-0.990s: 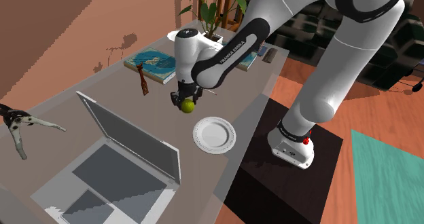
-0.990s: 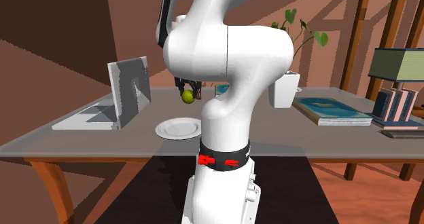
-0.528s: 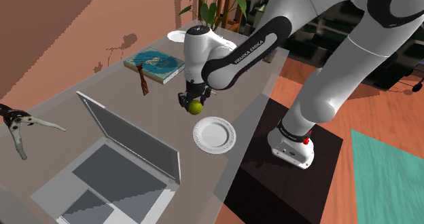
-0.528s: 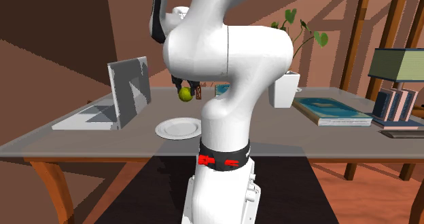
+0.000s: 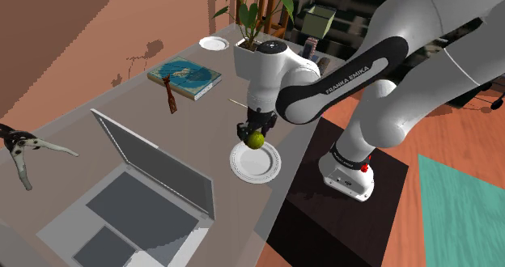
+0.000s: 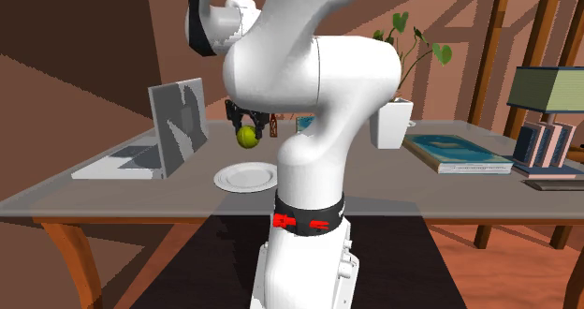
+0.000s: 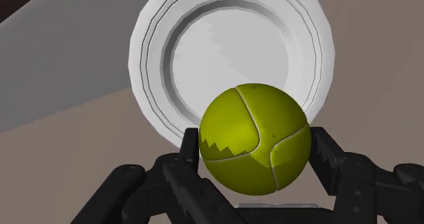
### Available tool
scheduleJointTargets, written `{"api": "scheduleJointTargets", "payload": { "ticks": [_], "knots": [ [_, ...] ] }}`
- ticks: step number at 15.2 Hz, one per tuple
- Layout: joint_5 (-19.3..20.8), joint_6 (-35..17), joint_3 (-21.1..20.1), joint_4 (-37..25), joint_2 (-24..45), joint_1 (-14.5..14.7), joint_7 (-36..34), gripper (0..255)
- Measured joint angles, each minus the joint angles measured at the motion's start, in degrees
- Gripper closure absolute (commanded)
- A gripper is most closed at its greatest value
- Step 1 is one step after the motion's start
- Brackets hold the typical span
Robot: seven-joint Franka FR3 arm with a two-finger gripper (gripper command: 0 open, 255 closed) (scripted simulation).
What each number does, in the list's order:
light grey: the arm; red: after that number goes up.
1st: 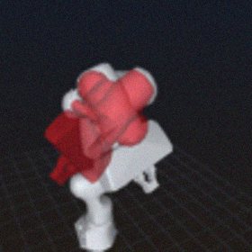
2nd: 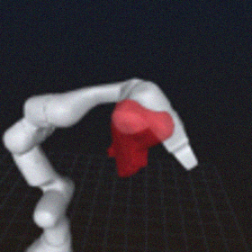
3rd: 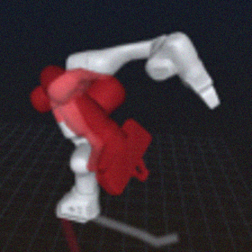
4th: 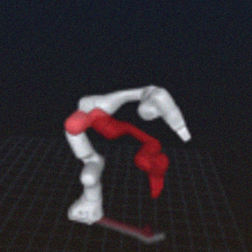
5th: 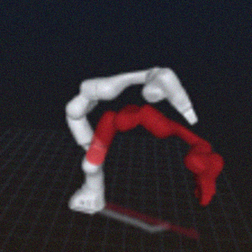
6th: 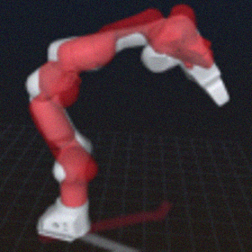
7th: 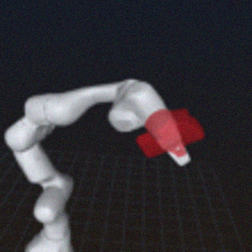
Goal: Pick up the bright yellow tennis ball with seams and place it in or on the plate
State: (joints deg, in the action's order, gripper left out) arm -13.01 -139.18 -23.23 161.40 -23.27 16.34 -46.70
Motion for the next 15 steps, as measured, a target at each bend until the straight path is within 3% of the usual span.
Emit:
{"api": "scheduleJointTargets", "payload": {
  "ticks": [2,6,15],
  "knots": [
    [-1.65,-0.31,-0.32,2.74,-2.39,1.66,-0.28,255],
    [-2.20,-4.13,-1.30,4.40,-0.19,1.96,-0.85,255],
    [0.35,-15.37,-3.69,5.48,10.11,-0.62,-2.72,255]
  ]
}}
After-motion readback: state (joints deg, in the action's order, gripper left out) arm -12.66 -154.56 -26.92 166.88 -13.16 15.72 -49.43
